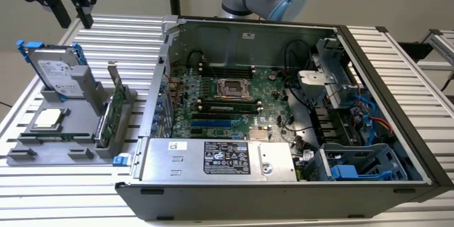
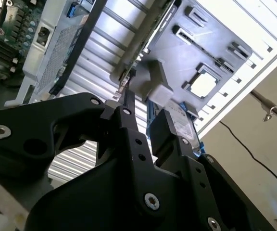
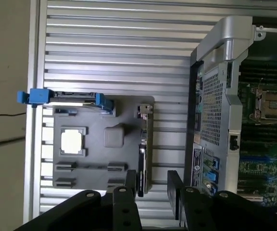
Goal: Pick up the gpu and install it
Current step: 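Pick up the gpu and move the gpu toward the slot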
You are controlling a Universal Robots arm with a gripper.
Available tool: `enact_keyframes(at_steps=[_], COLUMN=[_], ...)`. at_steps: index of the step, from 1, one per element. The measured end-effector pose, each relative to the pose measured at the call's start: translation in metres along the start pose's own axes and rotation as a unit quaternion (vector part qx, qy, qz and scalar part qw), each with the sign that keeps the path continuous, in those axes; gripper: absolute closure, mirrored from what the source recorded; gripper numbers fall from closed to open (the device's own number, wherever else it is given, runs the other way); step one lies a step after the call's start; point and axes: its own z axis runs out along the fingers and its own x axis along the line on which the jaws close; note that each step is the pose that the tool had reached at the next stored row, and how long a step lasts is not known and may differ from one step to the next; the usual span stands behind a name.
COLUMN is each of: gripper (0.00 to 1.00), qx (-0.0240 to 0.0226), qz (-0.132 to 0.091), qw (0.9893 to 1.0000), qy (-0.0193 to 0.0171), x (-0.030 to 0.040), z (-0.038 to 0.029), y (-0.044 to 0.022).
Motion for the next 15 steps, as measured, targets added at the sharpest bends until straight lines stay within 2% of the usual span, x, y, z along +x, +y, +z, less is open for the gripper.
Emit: enact_keyframes(at_steps=[5, 15], gripper=[0.00, 0.00], qx=[0.0001, 0.0002], qz=[0.012, 0.017], qw=[0.9999, 0.9999], qy=[-0.0007, -0.0009], x=[0.0001, 0.0002], z=[0.0061, 0.0150], y=[-0.0010, -0.0089])
